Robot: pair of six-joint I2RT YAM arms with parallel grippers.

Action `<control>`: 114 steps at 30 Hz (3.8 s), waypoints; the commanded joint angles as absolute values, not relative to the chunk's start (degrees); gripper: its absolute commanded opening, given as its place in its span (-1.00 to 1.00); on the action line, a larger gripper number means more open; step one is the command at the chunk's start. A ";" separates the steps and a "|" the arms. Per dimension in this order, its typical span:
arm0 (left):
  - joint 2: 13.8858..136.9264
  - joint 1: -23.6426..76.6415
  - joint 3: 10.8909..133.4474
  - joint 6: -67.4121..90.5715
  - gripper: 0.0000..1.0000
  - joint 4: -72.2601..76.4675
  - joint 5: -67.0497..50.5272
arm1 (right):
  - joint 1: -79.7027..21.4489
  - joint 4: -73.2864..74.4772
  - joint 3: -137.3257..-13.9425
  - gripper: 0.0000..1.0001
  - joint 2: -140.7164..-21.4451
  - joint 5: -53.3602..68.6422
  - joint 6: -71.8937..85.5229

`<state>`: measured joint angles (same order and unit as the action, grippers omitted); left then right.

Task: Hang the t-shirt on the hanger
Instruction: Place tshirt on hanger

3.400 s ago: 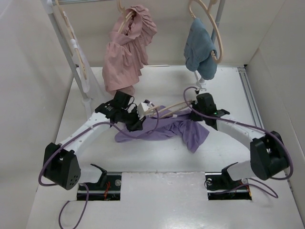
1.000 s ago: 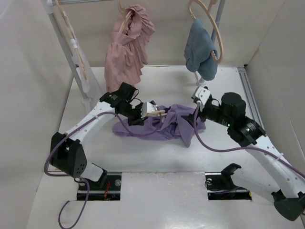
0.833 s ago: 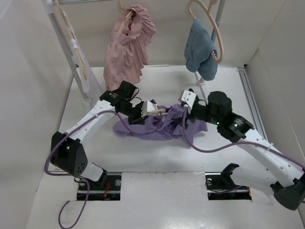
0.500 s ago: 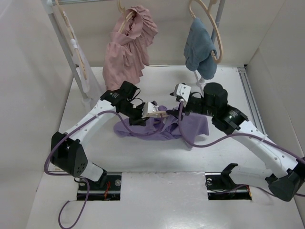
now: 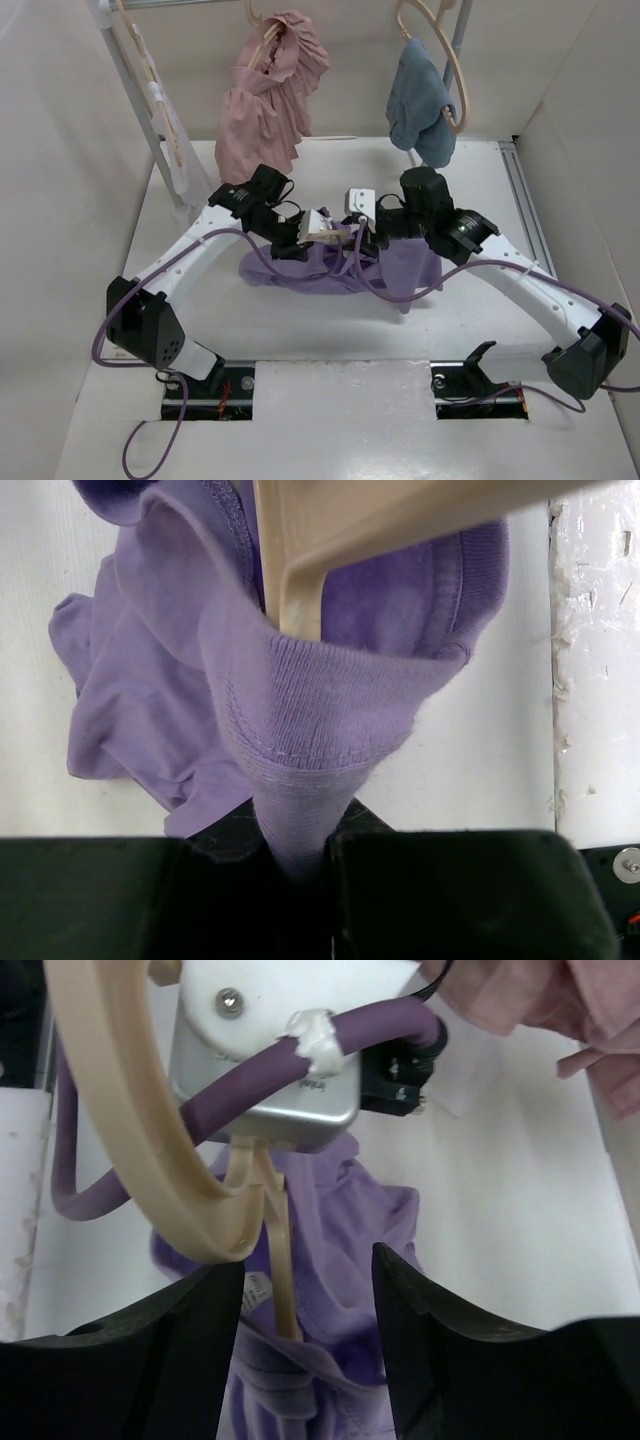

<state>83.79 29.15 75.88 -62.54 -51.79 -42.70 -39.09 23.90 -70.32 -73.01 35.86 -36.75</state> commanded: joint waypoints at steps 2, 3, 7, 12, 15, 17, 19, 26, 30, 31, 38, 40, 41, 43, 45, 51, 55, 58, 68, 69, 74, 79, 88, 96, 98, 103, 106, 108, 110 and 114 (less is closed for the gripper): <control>83.76 29.36 77.70 -63.81 -1.00 -53.00 -47.10 | -39.38 25.58 -69.52 0.13 -72.77 38.51 -37.89; 83.76 29.36 78.22 -63.81 -1.00 -53.00 -47.11 | -39.38 24.97 -69.00 0.10 -73.38 37.37 -36.66; 83.76 29.36 79.36 -63.11 -1.00 -53.00 -47.64 | -39.38 23.29 -68.99 0.02 -77.42 30.96 -35.25; 84.29 29.36 79.89 -63.11 -1.00 -52.47 -47.64 | -39.38 24.52 -72.41 -0.12 -84.28 31.11 -35.24; 84.29 29.36 79.89 -62.58 -1.00 -52.47 -48.43 | -38.85 21.72 -72.42 -0.58 -85.61 34.18 -32.79; 84.29 29.36 79.89 -62.58 -1.00 -52.47 -48.43 | -38.24 19.96 -71.55 -0.97 -85.61 34.71 -30.59; 84.29 28.74 79.28 -62.58 -1.00 -52.47 -47.64 | -37.62 18.02 -69.71 -1.00 -84.29 35.33 -30.59; 81.22 24.62 76.90 -61.17 -0.63 -48.69 -42.11 | -35.34 14.85 -62.51 -1.00 -73.93 34.46 -29.97; 79.80 23.12 76.03 -61.69 -0.57 -47.55 -40.79 | -34.01 14.85 -59.95 -1.00 -70.05 34.45 -29.97; 79.80 23.12 75.24 -61.70 -0.57 -47.55 -40.17 | -34.01 14.85 -59.94 -1.00 -69.44 34.45 -29.97; 79.80 22.59 74.62 -62.23 -0.68 -46.32 -38.76 | -32.78 19.94 -64.33 -1.00 -69.43 32.78 -29.97; 79.28 22.59 74.62 -61.09 -0.90 -44.92 -38.06 | -32.26 23.02 -65.73 -1.00 -69.43 32.17 -29.97; 79.28 22.59 74.62 -61.08 -0.93 -44.30 -37.36 | -31.65 23.64 -65.74 -1.00 -68.48 32.17 -29.97; 78.75 22.59 74.10 -59.68 -0.71 -42.37 -36.83 | -30.77 25.13 -65.74 -1.00 -67.24 31.64 -29.36; 77.53 22.59 74.09 -57.66 -0.39 -41.23 -36.83 | -29.97 26.27 -66.26 -1.00 -65.93 30.94 -29.36; 76.99 22.59 76.63 -47.13 1.00 -36.74 -40.07 | -28.83 32.78 -71.45 -1.00 -65.22 28.48 -26.64; 75.85 22.59 76.64 -47.36 1.00 -34.72 -43.06 | -28.83 33.57 -71.46 -1.00 -63.90 31.89 -27.76; 75.85 25.65 76.03 -52.29 1.00 -33.93 -43.16 | -29.53 32.96 -70.05 -1.00 -63.37 34.28 -29.08; 78.04 28.29 78.31 -59.59 1.00 -36.30 -42.01 | -30.59 30.77 -69.52 -1.00 -63.46 40.69 -31.20; 78.57 28.82 77.79 -60.20 1.00 -36.30 -42.01 | -31.11 29.98 -69.52 -1.00 -63.46 40.69 -31.20; 83.66 30.23 79.72 -63.28 0.20 -45.06 -45.51 | -31.11 26.55 -70.93 -1.00 -64.60 41.31 -30.67; 84.73 30.23 80.95 -57.13 -1.00 -43.95 -46.23 | -31.11 25.93 -70.31 -1.00 -66.18 41.14 -29.80; 78.76 25.14 77.96 -52.12 -1.00 -43.59 -52.04 | -17.70 20.40 -65.31 1.00 -63.82 38.33 -16.36; 77.52 24.61 75.41 -53.44 -1.00 -43.59 -48.25 | -10.02 28.03 -62.50 1.00 -56.34 28.50 -16.08; 77.52 24.61 74.89 -54.05 -1.00 -43.59 -48.25 | -8.62 29.44 -61.18 1.00 -54.94 25.59 -16.69; 77.52 24.61 75.40 -55.63 -1.00 -44.12 -48.78 | -6.42 27.77 -58.62 1.00 -53.70 36.54 -20.99; 78.66 24.61 76.03 -56.77 -1.00 -44.12 -46.76 | -10.18 27.77 -61.68 1.00 -52.29 37.18 -26.53; 79.27 24.61 77.34 -58.00 -1.00 -44.12 -46.24 | -12.64 27.77 -63.97 1.00 -51.59 35.95 -30.04; 79.89 24.61 78.48 -58.96 -1.00 -44.82 -46.23 | -16.58 28.39 -67.65 1.00 -52.64 34.63 -31.46; 80.95 24.61 79.98 -60.12 -1.00 -46.14 -46.23 | -25.12 28.31 -71.80 1.00 -58.69 29.63 -33.13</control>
